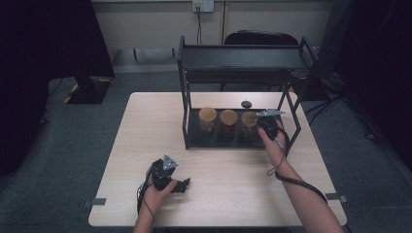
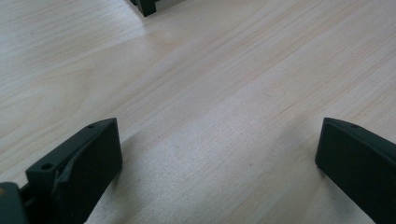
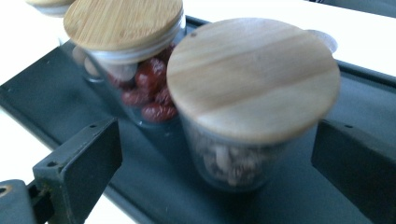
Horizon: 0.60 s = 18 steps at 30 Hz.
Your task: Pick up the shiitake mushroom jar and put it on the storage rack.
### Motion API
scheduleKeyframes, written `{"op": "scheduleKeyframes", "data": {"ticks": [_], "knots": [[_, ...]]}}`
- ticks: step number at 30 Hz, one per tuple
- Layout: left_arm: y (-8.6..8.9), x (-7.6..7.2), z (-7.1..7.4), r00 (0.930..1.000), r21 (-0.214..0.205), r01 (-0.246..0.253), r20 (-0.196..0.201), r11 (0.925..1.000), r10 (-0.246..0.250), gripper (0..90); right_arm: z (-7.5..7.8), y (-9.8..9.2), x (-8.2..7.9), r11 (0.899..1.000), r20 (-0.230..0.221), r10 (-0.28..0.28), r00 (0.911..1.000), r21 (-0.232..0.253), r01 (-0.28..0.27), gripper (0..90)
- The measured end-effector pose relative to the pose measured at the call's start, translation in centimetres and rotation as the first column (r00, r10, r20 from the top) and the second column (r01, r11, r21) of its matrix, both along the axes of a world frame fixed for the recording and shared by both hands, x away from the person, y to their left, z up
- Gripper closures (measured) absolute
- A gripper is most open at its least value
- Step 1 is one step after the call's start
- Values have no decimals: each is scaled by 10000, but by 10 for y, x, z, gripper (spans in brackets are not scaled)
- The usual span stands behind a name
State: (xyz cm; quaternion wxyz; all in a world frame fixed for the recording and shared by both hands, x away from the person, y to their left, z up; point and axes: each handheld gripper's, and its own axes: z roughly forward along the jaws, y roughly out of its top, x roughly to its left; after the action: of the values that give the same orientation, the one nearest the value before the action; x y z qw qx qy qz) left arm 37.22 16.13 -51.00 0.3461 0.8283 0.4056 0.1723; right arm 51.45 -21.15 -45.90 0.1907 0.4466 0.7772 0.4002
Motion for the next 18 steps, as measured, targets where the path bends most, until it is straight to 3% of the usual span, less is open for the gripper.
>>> {"op": "scheduleKeyframes", "data": {"ticks": [18], "knots": [[0, 0, 0, 10000, 4, -1, 0, 10000, 1, 1, 2, -13, -35, 9995, 61, 298, 9995, 62, -299, 11]]}}
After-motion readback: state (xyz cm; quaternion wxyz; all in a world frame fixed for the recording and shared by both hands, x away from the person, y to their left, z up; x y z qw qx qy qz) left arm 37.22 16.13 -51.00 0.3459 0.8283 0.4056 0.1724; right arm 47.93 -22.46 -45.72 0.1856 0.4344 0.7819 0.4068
